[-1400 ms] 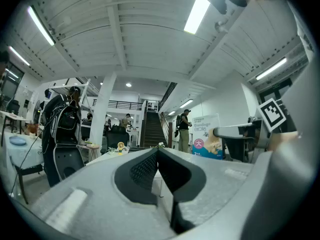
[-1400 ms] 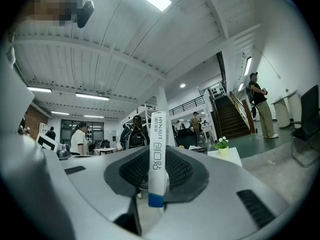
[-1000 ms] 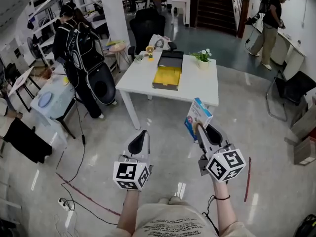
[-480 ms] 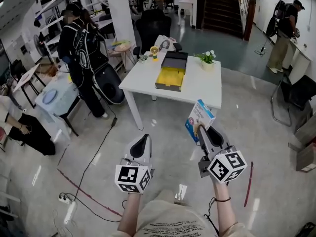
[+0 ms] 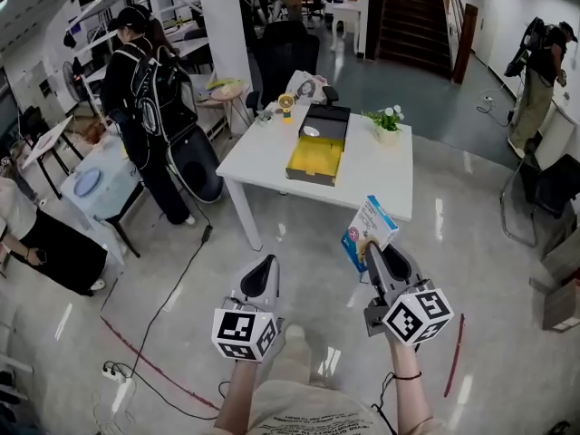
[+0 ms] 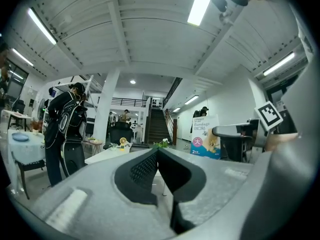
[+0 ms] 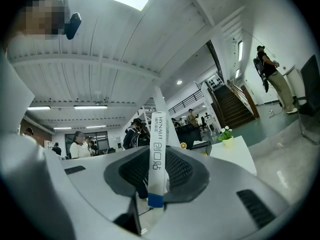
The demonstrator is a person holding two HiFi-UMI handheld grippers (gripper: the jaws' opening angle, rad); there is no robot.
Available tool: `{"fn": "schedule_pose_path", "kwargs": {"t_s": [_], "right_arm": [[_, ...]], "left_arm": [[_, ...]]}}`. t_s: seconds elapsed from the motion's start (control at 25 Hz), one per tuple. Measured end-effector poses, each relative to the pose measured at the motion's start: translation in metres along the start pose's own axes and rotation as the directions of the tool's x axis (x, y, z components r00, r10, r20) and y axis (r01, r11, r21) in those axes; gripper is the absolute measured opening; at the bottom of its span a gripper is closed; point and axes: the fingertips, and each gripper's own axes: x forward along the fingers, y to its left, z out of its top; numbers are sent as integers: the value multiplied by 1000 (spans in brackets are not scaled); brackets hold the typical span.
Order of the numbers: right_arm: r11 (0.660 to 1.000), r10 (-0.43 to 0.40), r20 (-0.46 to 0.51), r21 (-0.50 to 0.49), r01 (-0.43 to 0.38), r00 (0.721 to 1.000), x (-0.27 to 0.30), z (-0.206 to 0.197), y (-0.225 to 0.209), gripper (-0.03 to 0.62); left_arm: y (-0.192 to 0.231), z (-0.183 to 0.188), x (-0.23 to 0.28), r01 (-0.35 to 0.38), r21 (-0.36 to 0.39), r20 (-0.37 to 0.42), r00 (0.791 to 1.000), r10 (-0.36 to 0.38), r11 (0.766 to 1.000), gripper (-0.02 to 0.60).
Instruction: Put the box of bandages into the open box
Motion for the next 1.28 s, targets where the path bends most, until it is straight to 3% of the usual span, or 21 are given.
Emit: {"fn": "schedule_pose_path", "kwargs": {"t_s": [0.76,1.28], "right_arm": [[996,-40,-56,73,44,998,196,-14,-85,92],[990,-95,-78,100,103,992,254,-25,-112,92]], "left_arm": [[120,-4,189,25,-31,-62,998,-27,999,21],[157,-16,251,81,-52,-91,992,-85,995,22]]}}
